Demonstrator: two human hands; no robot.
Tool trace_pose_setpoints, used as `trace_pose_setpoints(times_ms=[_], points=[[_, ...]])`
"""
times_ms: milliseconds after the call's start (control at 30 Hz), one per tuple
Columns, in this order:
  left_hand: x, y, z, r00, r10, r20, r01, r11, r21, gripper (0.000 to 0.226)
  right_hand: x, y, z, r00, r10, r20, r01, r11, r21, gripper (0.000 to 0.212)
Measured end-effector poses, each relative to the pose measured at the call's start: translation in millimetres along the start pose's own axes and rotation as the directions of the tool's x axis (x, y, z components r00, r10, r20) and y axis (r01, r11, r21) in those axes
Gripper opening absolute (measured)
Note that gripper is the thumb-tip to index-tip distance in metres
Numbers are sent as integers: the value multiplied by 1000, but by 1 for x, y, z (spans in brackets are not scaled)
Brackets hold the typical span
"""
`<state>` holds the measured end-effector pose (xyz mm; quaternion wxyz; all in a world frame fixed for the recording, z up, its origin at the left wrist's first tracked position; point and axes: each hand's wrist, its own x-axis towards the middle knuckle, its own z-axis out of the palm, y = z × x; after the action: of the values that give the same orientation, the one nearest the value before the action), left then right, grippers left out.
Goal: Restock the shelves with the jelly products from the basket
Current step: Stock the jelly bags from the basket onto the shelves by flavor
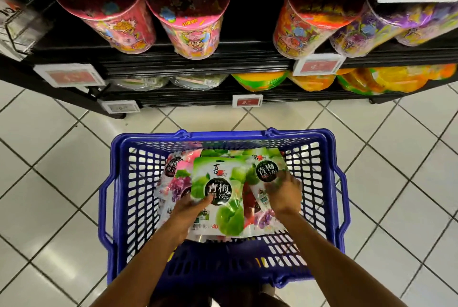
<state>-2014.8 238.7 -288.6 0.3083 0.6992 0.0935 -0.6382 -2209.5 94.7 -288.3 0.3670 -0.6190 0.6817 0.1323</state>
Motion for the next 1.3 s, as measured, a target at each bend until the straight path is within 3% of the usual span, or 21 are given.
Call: trace_pose_setpoints(times_ms=[67, 133, 200, 300, 400, 467, 533, 567, 600, 633, 767, 900, 1033, 1133, 1300], points=[[1, -2, -4, 1000, 15, 2, -15, 1000, -27, 64, 14, 11, 1, 999, 39, 8, -38, 991, -131, 62], [5, -2, -8, 999, 40, 37, -40, 999, 0, 109, 21, 13, 2, 988, 118, 101, -108, 989, -101, 80], [5, 1, -10, 997, 61, 50, -62, 998, 23, 118, 22, 11, 4, 981, 158, 110, -146, 983, -110, 91], [-3, 10, -14, 998, 63, 4, -63, 998, 26, 122, 13, 7, 9, 988, 156, 10, -155, 986, -61, 86], [-21, 17, -13, 995, 96, -15, -96, 995, 20, 118, -7, 4, 5, 965, 262, 15, -262, 961, 88, 73], [-40, 21, -15, 993, 115, -26, -116, 993, -21, 101, -22, 3, -3, 946, 316, 75, -324, 915, 240, 65], [-66, 31, -18, 989, 150, -12, -150, 988, -20, 67, -43, -1, -21, 928, 339, 152, -369, 795, 481, 61], [-79, 36, -19, 987, 158, -18, -158, 987, -27, 70, -57, -3, -32, 930, 320, 180, -362, 719, 593, 57], [-92, 41, -21, 984, 172, -41, -173, 985, -27, 37, -70, -4, -42, 940, 285, 188, -334, 653, 680, 50], [-113, 50, -21, 979, 186, -81, -190, 981, -45, 34, -87, -8, -58, 952, 244, 186, -300, 610, 733, 44], [-204, 90, -18, 974, 177, -144, -198, 969, -148, 60, -154, -37, -135, 988, 59, 141, -150, 574, 805, 37], [-326, 140, -13, 963, 234, -130, -254, 954, -160, 78, -235, -76, -240, 988, -99, 115, -39, 567, 823, 50], [-440, 192, -15, 915, 384, -126, -401, 900, -171, 50, -307, -113, -345, 972, -223, 74, 47, 493, 869, 53], [-517, 232, -14, 846, 524, -96, -533, 830, -164, 49, -350, -138, -410, 955, -295, -4, 129, 406, 905, 44], [-636, 289, -14, 707, 702, -83, -703, 685, -191, 52, -418, -188, -502, 905, -394, -158, 301, 334, 893, 51]])
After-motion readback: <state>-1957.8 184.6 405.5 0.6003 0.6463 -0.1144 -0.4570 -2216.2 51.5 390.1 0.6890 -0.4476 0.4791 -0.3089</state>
